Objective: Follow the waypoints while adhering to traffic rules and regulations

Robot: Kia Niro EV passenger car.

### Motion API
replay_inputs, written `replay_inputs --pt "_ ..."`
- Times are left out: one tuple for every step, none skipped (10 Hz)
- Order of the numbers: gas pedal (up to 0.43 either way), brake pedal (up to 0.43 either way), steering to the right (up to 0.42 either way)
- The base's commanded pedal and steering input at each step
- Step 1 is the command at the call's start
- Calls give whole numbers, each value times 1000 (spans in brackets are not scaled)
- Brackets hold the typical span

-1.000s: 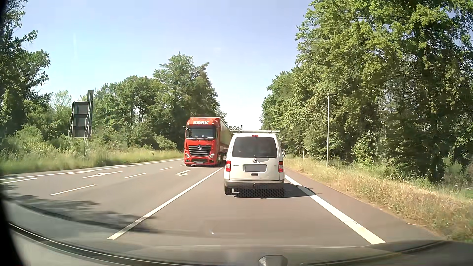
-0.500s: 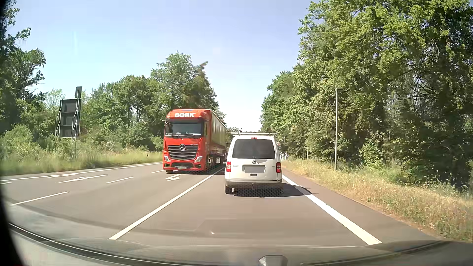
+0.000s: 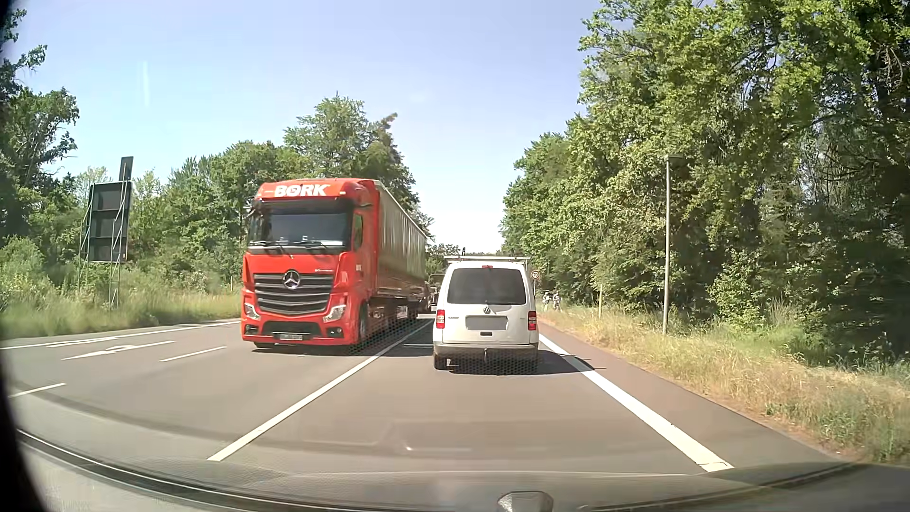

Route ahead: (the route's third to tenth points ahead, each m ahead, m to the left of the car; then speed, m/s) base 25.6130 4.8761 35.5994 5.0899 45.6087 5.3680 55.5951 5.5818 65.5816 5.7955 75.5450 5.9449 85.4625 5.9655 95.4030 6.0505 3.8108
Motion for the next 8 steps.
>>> replay_inputs --pt "67 30 3" --pt "67 30 1" --pt "67 30 1" --pt "79 30 1" --pt "79 30 1" --pt "79 30 1" --pt "79 30 0" --pt "67 30 0"
